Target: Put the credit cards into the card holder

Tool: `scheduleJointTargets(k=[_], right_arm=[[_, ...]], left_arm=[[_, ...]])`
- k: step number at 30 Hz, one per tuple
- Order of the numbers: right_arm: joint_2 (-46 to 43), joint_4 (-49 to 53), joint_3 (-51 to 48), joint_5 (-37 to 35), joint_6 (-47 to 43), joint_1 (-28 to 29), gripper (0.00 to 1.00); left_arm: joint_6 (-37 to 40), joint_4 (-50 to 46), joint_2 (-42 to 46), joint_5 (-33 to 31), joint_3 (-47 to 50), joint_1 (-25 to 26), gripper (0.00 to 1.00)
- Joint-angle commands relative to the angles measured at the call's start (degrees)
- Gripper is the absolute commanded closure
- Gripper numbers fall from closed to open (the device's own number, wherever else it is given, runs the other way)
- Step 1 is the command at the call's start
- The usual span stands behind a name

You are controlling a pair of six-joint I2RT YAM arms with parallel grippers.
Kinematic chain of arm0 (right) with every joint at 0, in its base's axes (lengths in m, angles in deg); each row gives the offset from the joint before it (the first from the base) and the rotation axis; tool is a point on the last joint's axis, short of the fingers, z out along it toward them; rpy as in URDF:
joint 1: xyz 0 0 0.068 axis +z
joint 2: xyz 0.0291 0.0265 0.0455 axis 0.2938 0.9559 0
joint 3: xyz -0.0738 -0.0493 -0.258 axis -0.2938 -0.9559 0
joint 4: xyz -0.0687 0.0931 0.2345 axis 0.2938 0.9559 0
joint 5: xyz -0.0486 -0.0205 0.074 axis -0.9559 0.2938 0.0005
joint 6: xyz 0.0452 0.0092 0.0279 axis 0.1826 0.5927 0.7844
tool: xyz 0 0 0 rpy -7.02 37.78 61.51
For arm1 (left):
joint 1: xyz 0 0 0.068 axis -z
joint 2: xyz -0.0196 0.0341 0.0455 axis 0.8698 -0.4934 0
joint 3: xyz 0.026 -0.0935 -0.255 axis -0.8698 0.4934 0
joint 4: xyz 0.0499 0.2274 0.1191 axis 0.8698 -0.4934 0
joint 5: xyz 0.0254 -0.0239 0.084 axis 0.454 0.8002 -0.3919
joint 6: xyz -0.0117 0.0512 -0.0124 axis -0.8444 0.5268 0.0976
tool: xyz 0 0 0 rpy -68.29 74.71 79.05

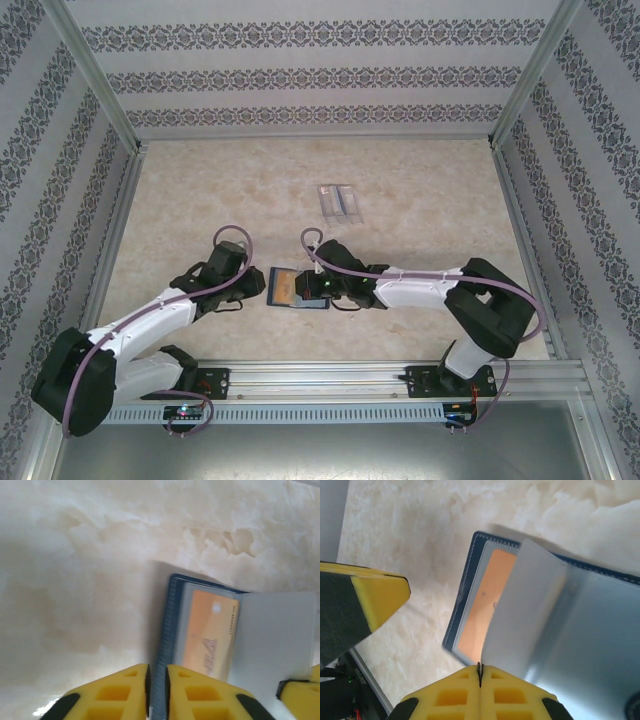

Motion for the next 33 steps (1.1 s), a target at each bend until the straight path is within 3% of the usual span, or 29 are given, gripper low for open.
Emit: scheduleJointTargets(k=[1, 11, 17, 25, 33], right_arm=[[2.4, -0.1, 2.6, 1.5, -1.0, 1.0, 1.00], [1.6, 2.6, 3.3, 0.6, -0.3, 1.0, 1.00], [-0.8, 9.7, 3.6, -1.1, -2.2, 0.9, 1.00], [-3.9, 24.1, 7.8, -7.9, -7.5, 1.2, 1.00], [2.1, 31.6, 15.0, -15.6, -9.1, 5.2, 1.00]], left_arm=[[-0.1, -0.9, 0.7, 3.1, 1.5, -1.3, 0.85], [0.0, 3.6, -5.5, 8.1, 1.7, -1.3, 0.87], [0.4, 5.0, -9.6, 10.1, 1.2, -1.3, 0.88], [0.4, 5.6, -11.4, 9.7, 0.9, -1.3, 0.88], [-0.5, 8.1, -13.6, 11.7, 1.8, -1.3, 0.88]])
